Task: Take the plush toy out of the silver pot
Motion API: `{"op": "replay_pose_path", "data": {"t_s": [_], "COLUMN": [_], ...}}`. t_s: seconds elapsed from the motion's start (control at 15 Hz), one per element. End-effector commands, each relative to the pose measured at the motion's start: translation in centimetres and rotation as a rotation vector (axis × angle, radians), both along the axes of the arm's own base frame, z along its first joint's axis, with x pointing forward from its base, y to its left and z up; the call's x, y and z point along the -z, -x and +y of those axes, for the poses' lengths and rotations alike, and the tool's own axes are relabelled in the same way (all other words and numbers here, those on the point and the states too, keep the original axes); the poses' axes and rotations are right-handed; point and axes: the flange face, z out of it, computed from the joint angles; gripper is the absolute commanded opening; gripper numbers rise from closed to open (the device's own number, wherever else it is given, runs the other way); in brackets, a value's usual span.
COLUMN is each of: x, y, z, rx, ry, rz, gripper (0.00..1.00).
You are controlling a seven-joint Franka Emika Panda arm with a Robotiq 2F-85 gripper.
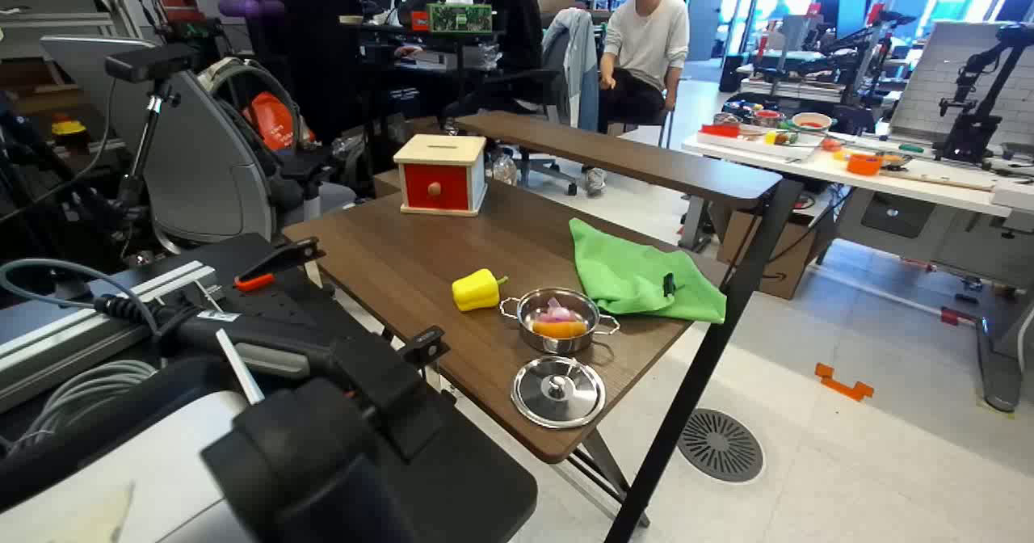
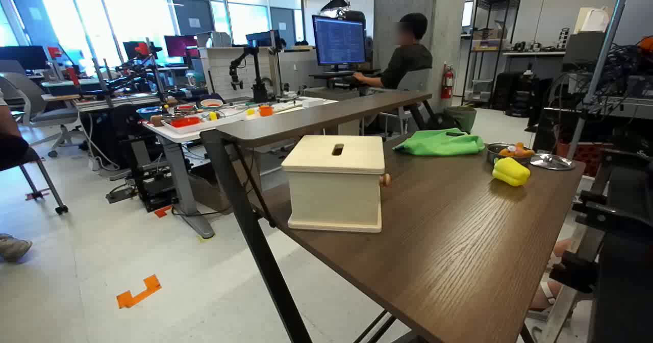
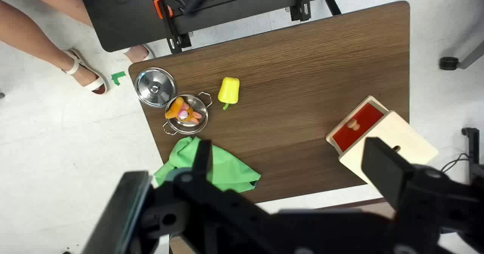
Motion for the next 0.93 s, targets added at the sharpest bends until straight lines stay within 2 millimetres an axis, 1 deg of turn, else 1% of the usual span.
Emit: {"op": "replay_pose_path", "data": {"t_s": [0.0,0.8,0.87], "x": [-0.1,-0.17,0.37], "y": [-0.02,-0.03,-0.53], "z": [0.0,0.0,-0.18], "rx": [0.0,0.0,0.002], "ry": [0.0,0.0,0.018], "rz": [-0.001,-0.002,-0.004], "gripper": [1.0,1.0,1.0]}}
